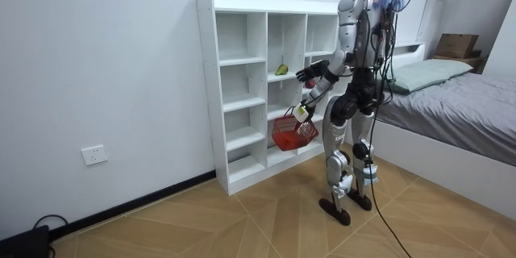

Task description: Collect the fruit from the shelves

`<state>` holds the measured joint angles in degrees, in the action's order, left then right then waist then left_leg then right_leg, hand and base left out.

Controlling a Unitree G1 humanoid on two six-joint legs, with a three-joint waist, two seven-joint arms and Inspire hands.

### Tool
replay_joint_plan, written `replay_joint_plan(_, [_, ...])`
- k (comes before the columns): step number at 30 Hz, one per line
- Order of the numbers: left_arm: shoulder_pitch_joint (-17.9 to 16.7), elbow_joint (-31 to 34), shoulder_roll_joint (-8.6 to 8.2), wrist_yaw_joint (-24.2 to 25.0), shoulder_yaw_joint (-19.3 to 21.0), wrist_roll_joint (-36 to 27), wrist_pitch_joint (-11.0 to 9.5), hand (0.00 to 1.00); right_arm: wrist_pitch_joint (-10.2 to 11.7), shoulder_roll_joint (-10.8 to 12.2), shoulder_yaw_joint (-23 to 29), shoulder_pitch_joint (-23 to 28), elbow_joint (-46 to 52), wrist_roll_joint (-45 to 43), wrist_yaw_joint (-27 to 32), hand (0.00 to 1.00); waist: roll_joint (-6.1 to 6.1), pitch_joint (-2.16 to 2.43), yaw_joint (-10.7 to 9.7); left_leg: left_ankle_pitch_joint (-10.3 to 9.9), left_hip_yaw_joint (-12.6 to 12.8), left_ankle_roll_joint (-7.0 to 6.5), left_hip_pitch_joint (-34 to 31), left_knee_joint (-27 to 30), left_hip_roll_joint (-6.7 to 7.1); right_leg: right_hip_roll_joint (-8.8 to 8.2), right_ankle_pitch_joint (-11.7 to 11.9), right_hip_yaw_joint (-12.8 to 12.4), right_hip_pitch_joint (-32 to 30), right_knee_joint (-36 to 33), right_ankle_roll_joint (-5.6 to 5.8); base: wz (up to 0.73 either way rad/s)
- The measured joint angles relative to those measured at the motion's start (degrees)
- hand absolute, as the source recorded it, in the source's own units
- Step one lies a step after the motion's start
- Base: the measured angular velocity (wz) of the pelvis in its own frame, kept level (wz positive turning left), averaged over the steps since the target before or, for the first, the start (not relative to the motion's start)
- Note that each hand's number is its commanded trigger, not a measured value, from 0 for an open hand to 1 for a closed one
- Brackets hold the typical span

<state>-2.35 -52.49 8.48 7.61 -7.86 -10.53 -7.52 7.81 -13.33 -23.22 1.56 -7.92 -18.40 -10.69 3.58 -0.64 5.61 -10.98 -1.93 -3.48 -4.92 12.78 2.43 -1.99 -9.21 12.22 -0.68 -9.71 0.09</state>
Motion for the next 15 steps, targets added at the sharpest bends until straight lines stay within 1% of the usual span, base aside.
replay_joint_plan(2, [-0.10, -0.04, -0.38, -0.20, -0.08, 0.00, 0.00, 1.00, 0.26, -0.03, -0.18, 0.02, 0.63, -0.42, 1.03, 0.00, 0.26, 0.11, 0.72, 0.04, 0.01, -0.02, 0.58, -0.05, 0.00, -0.01, 0.00, -0.01, 0.37, 0.00, 0.00, 0.00])
replay_joint_plan(5, [-0.04, -0.04, -0.94, -0.85, 0.28, 0.12, -0.01, 1.00, 0.28, 0.00, -0.22, 0.00, 2.32, -2.44, 1.85, 0.00, 0.60, 0.04, 1.35, 0.04, -0.23, -0.02, 0.61, -0.11, 0.01, -0.07, 0.00, 0.63, 0.58, 0.01, 0.00, 0.01])
replay_joint_plan(7, [-0.03, 0.04, -1.14, -1.09, 1.80, 0.27, -0.04, 1.00, 0.28, -0.01, -0.19, -0.01, 4.01, -3.72, 2.42, 0.00, 1.12, -0.13, 1.66, 0.07, -0.47, 0.02, 0.61, -0.11, -0.03, -0.02, 0.00, 0.70, 0.62, 0.04, 0.00, 0.02])
replay_joint_plan(8, [-0.04, 0.03, -1.06, -1.38, 2.36, 0.13, -0.04, 1.00, 0.31, -0.05, -0.17, -0.06, 5.17, -3.98, 2.74, 0.00, 1.52, -0.14, 1.79, 0.11, -0.64, 0.09, 0.64, -0.12, -0.03, 0.01, 0.00, 0.95, 0.78, 0.08, 0.00, 0.09])
replay_joint_plan(10, [-0.03, -0.03, -0.91, -1.77, 2.36, -0.02, -0.05, 1.00, 0.31, -0.06, -0.19, -0.48, 6.15, -3.94, 3.74, 0.00, 2.10, -0.08, 2.04, 0.13, -0.80, 0.13, 0.91, -0.11, 0.01, 0.01, 0.00, 1.57, 1.21, 0.10, 0.00, 0.12])
replay_joint_plan(11, [-0.05, -0.07, -0.92, -2.02, 2.36, -0.03, -0.03, 1.00, 0.31, -0.06, -0.17, -0.83, 6.74, -3.93, 4.37, 0.00, 2.46, -0.23, 2.22, 0.14, -1.10, 0.14, 1.34, -0.13, 0.03, 0.00, 0.00, 1.97, 1.71, 0.16, 0.00, 0.12])
replay_joint_plan(13, [-0.08, -0.15, -0.88, -2.08, 2.17, -0.03, -0.03, 1.00, 0.31, -0.14, -0.17, -2.14, 7.30, -3.90, 4.68, 0.00, 3.07, -0.22, 2.55, 0.13, -1.48, 0.14, 1.80, -0.20, 0.02, 0.00, 0.00, 2.17, 2.26, 0.15, 0.00, 0.10])
replay_joint_plan(14, [-0.07, -0.15, -0.92, -2.08, 2.18, -0.04, -0.03, 1.00, 0.31, 0.01, -0.17, -3.58, 7.38, -3.90, 4.99, 0.00, 3.49, -0.40, 2.64, 0.13, -1.67, 0.14, 2.17, -0.18, 0.03, 0.01, 0.00, 2.19, 2.65, 0.17, 0.00, 0.07])
replay_joint_plan(15, [-0.09, -0.20, -1.04, -2.08, 2.19, 0.01, -0.01, 1.00, 0.31, 0.14, -0.17, -4.71, 7.51, -3.91, 5.57, 0.00, 3.78, -0.36, 2.72, 0.13, -1.88, 0.13, 2.38, -0.16, 0.05, 0.01, 0.00, 2.26, 2.94, 0.12, 0.00, 0.07])
